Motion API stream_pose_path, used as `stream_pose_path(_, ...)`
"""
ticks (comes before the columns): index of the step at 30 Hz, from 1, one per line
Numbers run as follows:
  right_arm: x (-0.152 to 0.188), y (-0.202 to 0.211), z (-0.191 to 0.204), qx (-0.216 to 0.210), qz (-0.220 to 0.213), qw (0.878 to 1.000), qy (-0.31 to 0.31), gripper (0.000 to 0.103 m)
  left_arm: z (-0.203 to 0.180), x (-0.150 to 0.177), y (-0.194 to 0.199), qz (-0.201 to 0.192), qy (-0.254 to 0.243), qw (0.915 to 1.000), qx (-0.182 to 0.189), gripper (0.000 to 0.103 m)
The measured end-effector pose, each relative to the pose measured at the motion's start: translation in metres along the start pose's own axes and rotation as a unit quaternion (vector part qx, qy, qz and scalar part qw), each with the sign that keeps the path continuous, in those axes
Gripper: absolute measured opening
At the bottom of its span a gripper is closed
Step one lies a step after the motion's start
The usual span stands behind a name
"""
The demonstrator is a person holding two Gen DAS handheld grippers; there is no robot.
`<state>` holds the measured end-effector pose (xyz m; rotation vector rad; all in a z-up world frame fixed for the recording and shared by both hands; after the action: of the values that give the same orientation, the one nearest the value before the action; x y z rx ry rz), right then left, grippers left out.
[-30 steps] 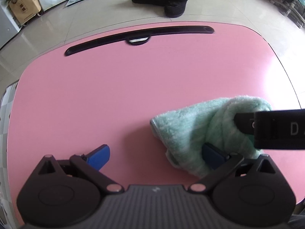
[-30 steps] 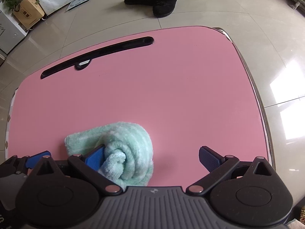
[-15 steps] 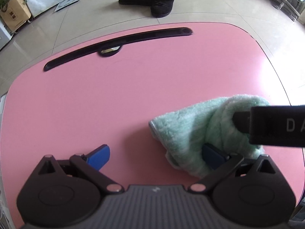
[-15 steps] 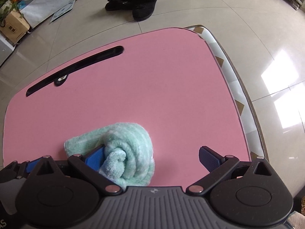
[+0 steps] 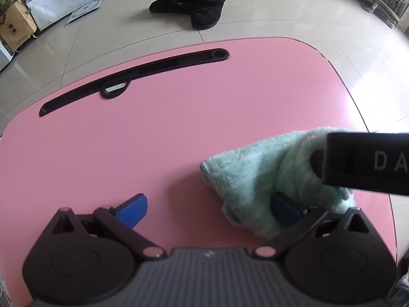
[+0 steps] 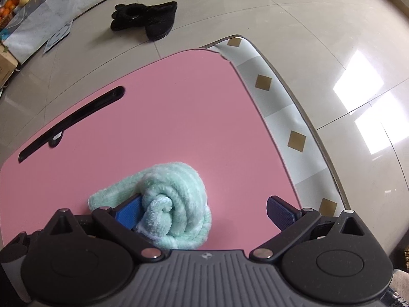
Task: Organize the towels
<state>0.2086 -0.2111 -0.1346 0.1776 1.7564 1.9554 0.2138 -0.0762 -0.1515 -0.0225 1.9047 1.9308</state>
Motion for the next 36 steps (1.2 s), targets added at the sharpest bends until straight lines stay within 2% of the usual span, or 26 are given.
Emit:
stream_pose_path(7, -0.006, 0.004, -0.011, -0.004, 0.004, 1.000, -0.021, 0.100, 0.000, -0.010, -0.005, 0.005, 0.019, 0.9996, 0.018, 0.103)
stream_pose_path(17, -0.010, 0.013, -0.025, -0.013, 0.010, 0.999, -0.045, 0.098, 0.000, -0.009, -0.006, 0.001, 0.019, 0.9995, 0.024, 0.103)
stream_pose_path(19, -0.009, 0.016, -0.026, -0.008, 0.006, 0.999, -0.039, 0.098, 0.001, -0.009, -0.006, 0.001, 0.020, 0.9995, 0.024, 0.103)
stream_pose_path(23, -0.003, 0.005, -0.027, 0.030, 0.014, 0.999, -0.023, 0.098, 0.000, -0.009, -0.007, -0.003, 0.016, 0.9996, 0.021, 0.103)
stream_pose_path(28, -0.006, -0.002, -0.028, 0.032, 0.013, 0.999, -0.034, 0.098, 0.003, -0.009, -0.007, -0.002, 0.021, 0.9994, 0.027, 0.103)
stream_pose_path(36, -0.007, -0.008, -0.010, 0.049, -0.007, 0.999, -0.010, 0.098, 0.006, -0.009, -0.007, -0.003, 0.023, 0.9994, 0.026, 0.103)
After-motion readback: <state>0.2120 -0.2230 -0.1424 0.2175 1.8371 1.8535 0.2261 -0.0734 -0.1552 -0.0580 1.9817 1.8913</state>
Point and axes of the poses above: each gripper's, at about its wrist camera, not at the fingertips, and y roughly against the way its jaws point, z to its left, x to its underside, the point moved 1 cm from there along -y, roughly the way its jaws point, and after that the axes turned 6 degrees about -y, right-handed, at the moved point
